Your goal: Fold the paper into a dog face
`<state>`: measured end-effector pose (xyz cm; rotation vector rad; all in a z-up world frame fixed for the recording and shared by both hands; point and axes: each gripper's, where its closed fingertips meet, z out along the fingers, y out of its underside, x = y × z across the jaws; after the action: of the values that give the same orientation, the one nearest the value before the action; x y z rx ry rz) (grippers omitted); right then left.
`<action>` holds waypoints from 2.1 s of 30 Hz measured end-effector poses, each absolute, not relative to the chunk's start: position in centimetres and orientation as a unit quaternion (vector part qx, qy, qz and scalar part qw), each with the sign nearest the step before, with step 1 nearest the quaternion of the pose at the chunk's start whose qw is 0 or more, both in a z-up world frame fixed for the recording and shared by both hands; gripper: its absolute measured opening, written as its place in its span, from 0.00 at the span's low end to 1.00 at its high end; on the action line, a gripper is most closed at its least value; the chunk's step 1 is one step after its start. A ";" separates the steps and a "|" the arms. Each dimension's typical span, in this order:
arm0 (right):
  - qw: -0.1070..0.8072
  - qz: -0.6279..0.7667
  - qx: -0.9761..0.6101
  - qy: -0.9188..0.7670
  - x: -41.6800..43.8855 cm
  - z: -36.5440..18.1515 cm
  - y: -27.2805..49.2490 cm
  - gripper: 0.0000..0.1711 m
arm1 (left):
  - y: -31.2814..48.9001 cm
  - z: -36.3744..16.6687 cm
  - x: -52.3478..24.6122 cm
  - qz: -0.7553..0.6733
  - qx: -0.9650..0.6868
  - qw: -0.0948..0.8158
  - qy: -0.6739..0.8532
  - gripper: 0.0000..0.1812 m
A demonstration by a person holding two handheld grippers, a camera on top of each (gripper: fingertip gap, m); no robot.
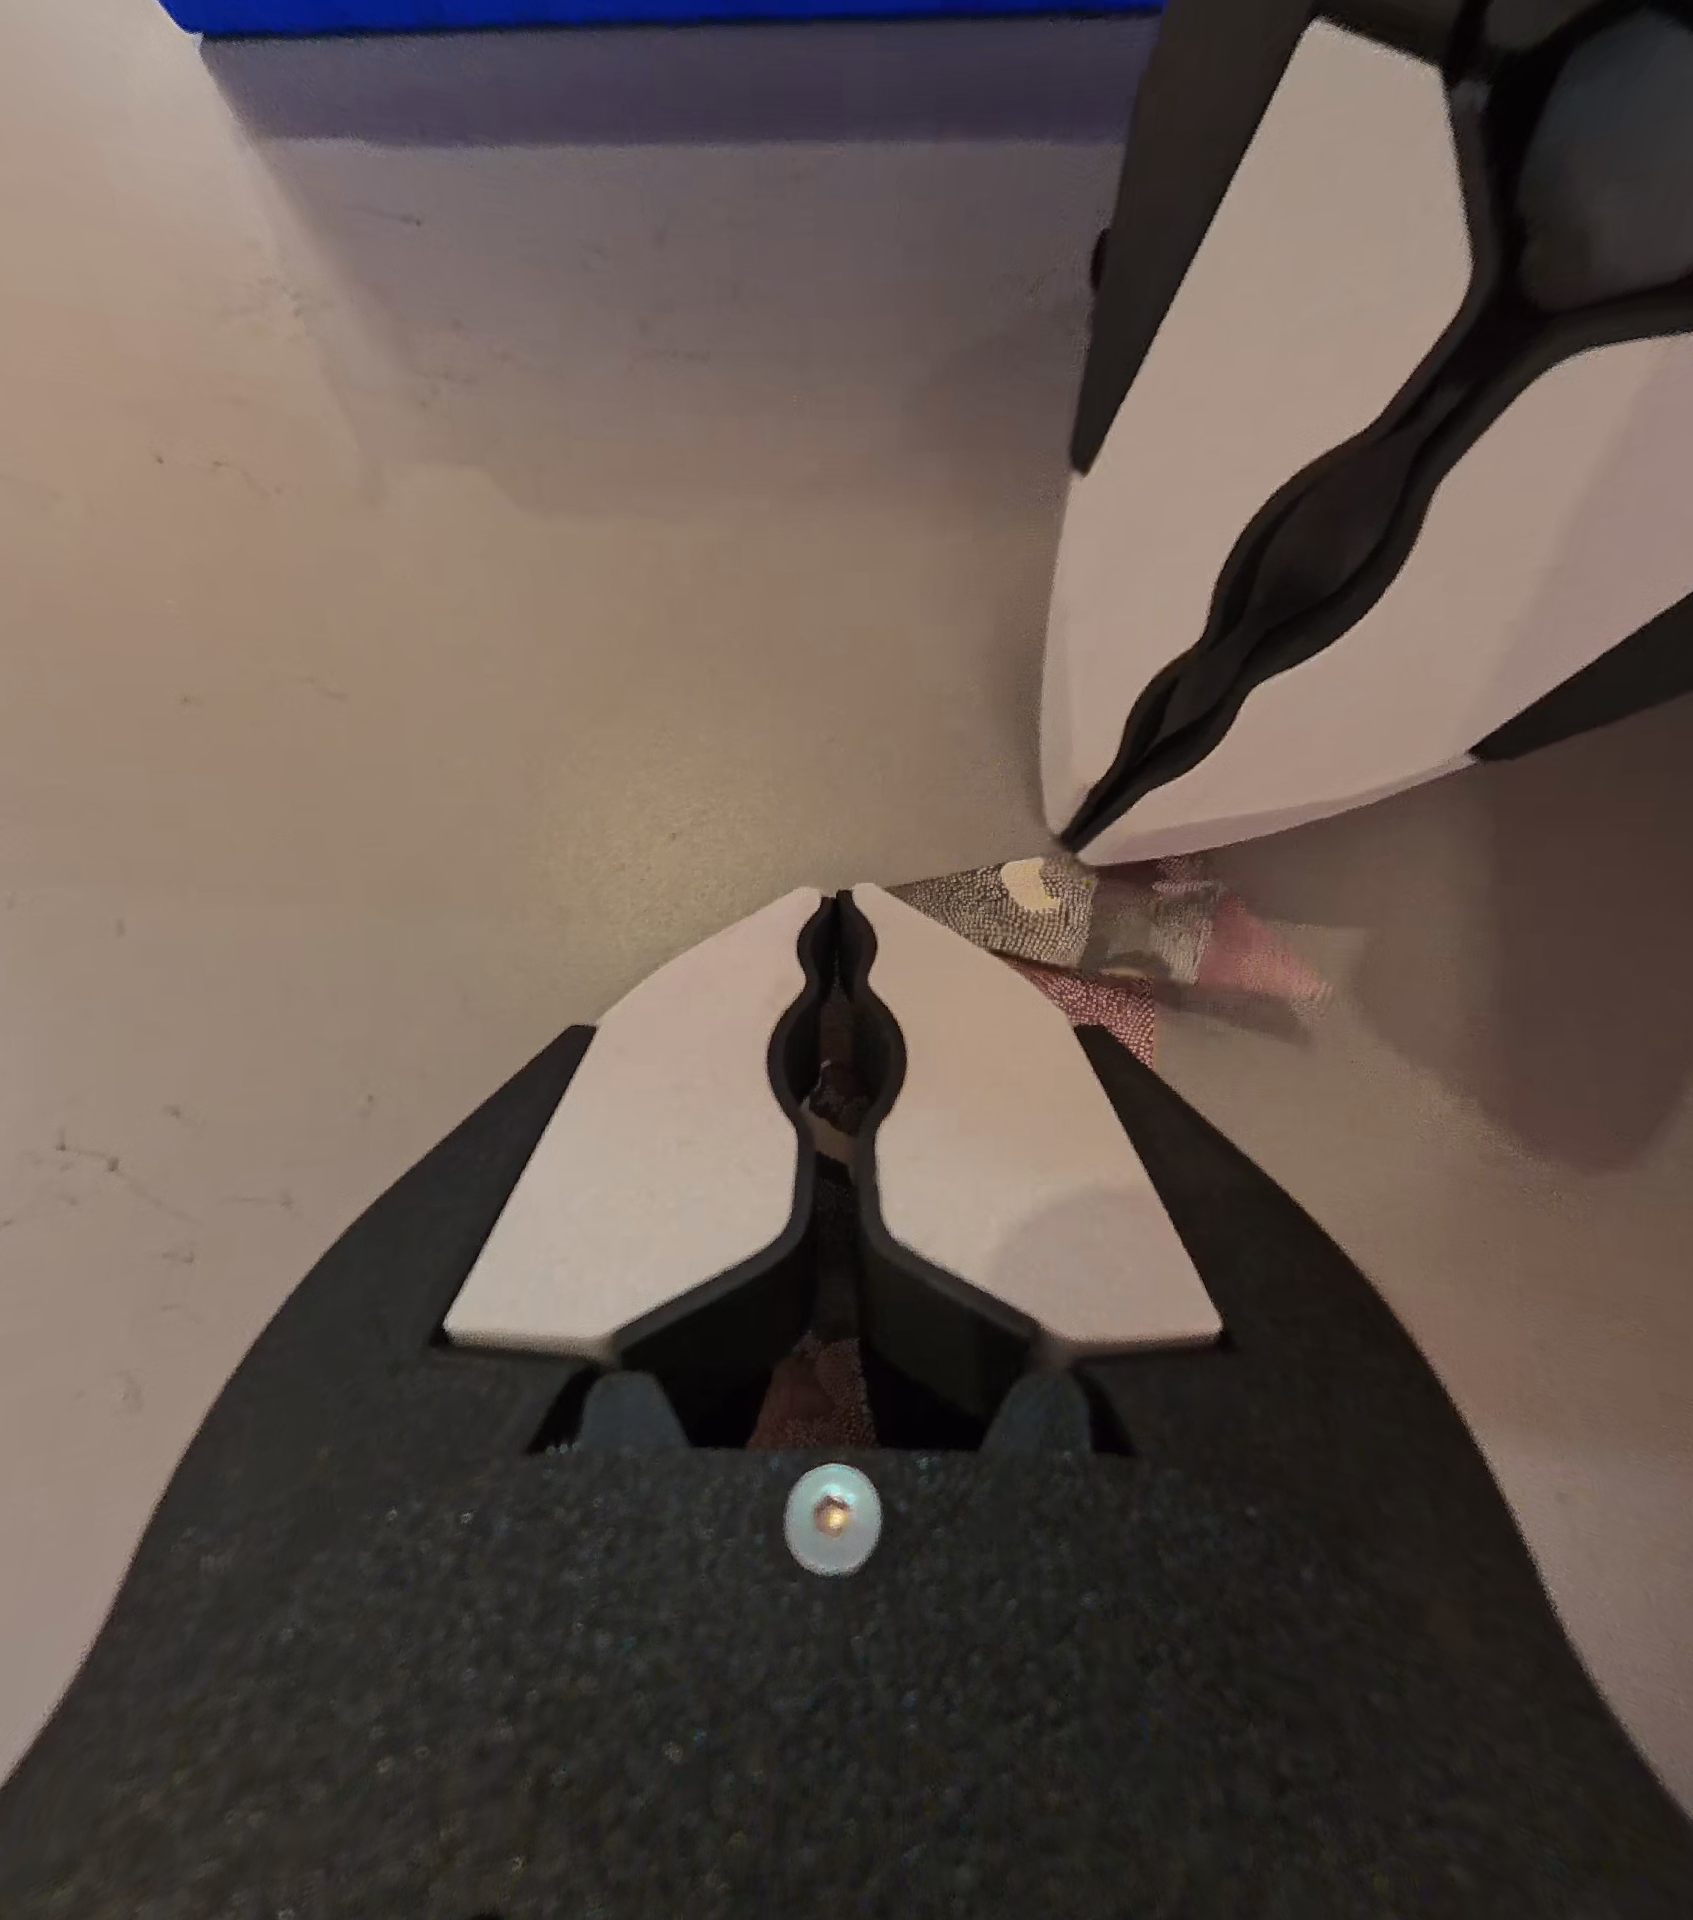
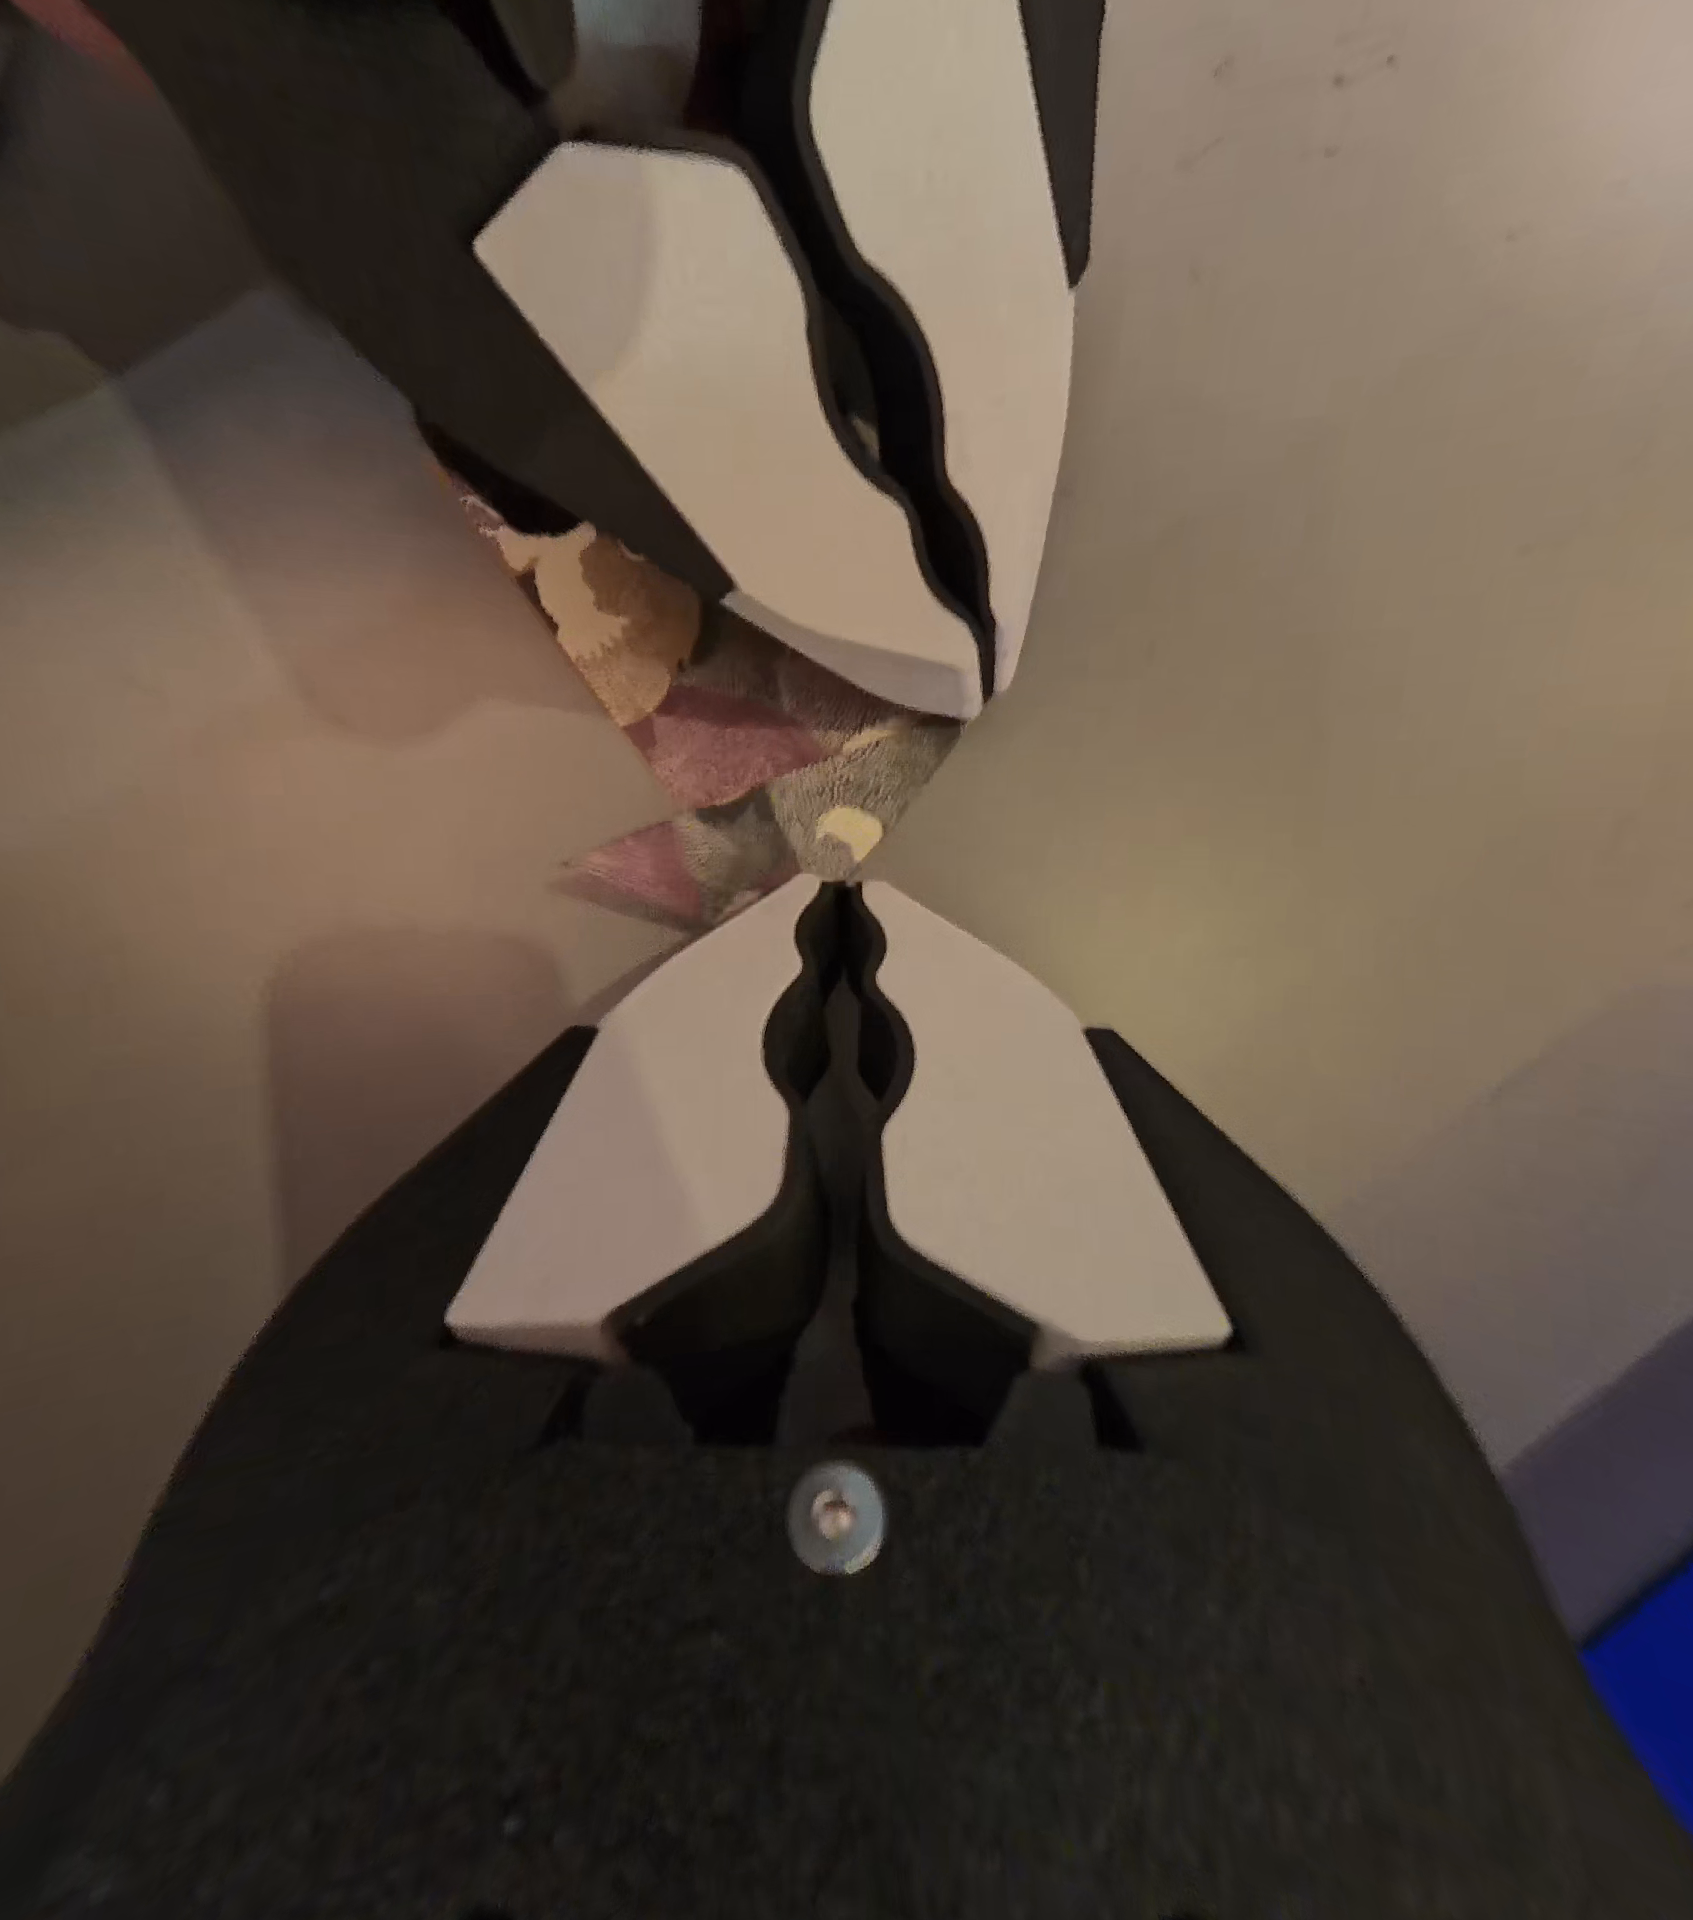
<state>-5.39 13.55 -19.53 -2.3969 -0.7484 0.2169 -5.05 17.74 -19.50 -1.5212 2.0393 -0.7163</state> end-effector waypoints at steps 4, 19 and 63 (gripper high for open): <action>0.295 0.072 -0.908 -0.287 -5.2 -19.5 12.3 0.00 | 17.7 -19.5 -5.1 -0.263 -0.558 0.247 0.748 0.00; 0.293 0.078 -0.904 -0.301 -5.9 -19.6 13.0 0.00 | 17.8 -19.5 -5.0 -0.262 -0.561 0.248 0.745 0.00; 0.339 0.118 -0.868 -0.342 -5.5 -19.5 13.2 0.02 | 15.0 -17.8 -10.5 -0.261 -0.662 0.310 0.630 0.28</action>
<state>-5.49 13.23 -19.49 -2.2604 -0.8915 0.3073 -10.48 14.98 -17.76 -1.7479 1.6650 -0.6899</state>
